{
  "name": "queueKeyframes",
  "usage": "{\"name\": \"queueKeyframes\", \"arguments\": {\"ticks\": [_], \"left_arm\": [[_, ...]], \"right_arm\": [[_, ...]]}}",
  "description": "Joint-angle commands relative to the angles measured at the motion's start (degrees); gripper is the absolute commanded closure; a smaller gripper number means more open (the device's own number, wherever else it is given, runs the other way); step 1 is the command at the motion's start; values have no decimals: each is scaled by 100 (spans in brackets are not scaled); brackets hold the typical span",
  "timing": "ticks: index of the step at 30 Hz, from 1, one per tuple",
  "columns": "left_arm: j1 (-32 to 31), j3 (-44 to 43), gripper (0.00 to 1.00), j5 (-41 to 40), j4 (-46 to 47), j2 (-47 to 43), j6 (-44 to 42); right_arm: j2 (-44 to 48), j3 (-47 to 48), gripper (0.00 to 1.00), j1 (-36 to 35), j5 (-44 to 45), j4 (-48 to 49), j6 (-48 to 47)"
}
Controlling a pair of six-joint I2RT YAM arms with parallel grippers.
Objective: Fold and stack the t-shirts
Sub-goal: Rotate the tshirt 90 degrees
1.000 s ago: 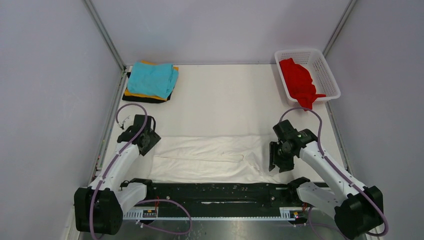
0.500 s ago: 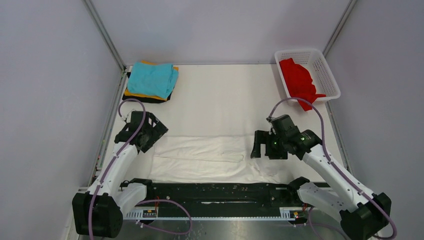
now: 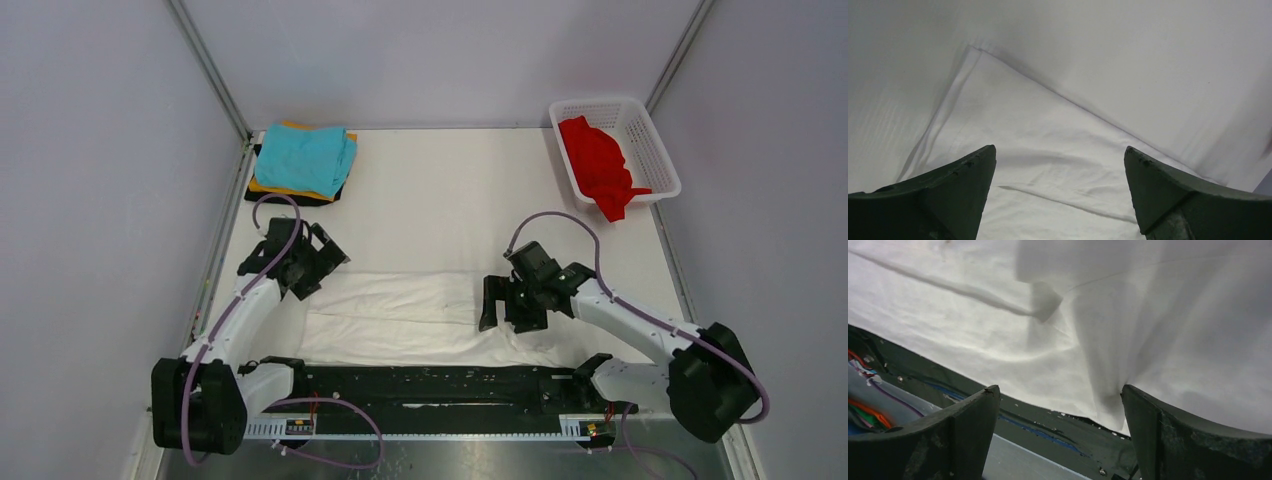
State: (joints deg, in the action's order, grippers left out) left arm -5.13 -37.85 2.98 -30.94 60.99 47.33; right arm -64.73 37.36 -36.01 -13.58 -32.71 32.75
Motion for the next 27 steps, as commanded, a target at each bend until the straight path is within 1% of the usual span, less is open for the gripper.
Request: {"name": "queueKeyframes", "arguments": {"ticks": [1,6,9,12,14,17,19,22,24,27], "left_arm": [[-5,17,1,367,482,239,-110],[-4,-4,1,366,529,558,-177],[-6,-19,1,320,518,752,-230],[1,16,1,233,538,872,-258],[-2,50,1,122,540,941,-259],[-5,149,1,-22,497,1002,-210],[-4,278,1,-68,496,964,-147],[-1,402,1,3,403,916,-22],[-7,501,1,213,459,899,66],[-94,732,1,407,662,828,316]], "right_arm": [[-504,-273,1,-30,-298,678,289],[-1192,-232,1,-22,-292,807,201],[-1485,-24,1,-19,-39,579,91],[-1557,129,1,64,269,587,17],[-1749,234,1,198,320,679,-43],[-2293,606,1,580,258,750,-150],[-2685,919,1,899,185,915,-211],[-3378,1718,1,1384,-49,937,-236],[-3845,2429,0,1491,-77,852,-278],[-4650,3596,1,1573,-37,469,-389]]}}
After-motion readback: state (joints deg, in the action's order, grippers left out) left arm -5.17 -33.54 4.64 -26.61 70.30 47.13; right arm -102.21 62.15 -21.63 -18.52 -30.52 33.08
